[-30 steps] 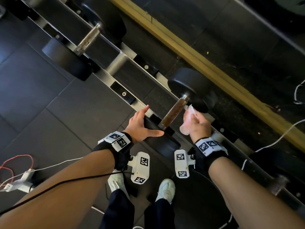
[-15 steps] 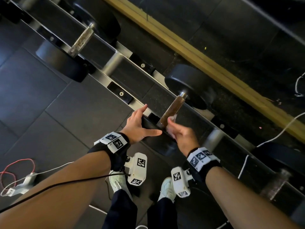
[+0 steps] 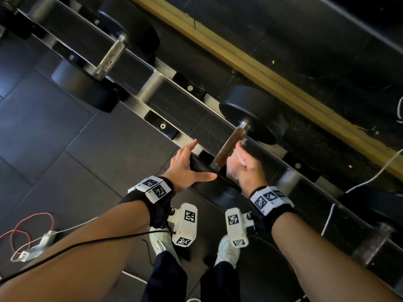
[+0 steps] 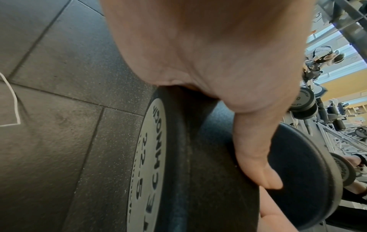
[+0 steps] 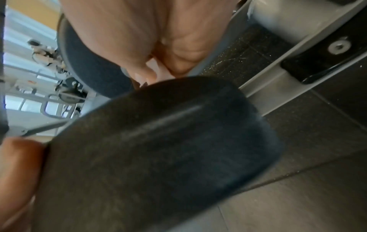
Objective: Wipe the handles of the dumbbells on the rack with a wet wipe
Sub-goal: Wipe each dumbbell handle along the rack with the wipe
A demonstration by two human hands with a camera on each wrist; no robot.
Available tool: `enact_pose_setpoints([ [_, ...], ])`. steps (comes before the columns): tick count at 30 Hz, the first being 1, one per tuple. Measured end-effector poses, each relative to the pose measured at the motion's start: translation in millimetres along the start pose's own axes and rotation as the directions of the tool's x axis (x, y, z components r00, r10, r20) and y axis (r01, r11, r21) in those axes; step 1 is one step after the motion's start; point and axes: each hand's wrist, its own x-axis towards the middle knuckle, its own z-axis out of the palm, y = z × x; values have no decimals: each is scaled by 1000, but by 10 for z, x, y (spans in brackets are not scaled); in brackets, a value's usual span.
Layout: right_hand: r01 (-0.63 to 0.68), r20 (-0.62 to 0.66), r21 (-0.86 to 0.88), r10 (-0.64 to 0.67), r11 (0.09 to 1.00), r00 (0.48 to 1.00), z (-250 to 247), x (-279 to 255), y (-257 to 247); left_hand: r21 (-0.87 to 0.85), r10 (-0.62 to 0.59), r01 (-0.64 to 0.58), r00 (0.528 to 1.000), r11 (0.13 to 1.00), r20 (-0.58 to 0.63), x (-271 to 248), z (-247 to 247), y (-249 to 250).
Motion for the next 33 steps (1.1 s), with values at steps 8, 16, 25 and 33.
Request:
enact_pose_setpoints([
  [8,41,7,12,-41,999,999,-179,-110,132,0,-14,14,1000,1000,2,0,-7,-4],
  [16,16,13,-103,-15,995,1000,12,73,28,7,14,-14,1000,1000,-14,15,6,-31],
  [25,64,130,-8,-62,998,990,-146,-137,179,-24,-1,2,1000,1000,3,23,0,-32],
  [33,20,1,-52,-20,998,1000,-37,240,50,7,6,-6,1000,1000,4,21,1,-38],
])
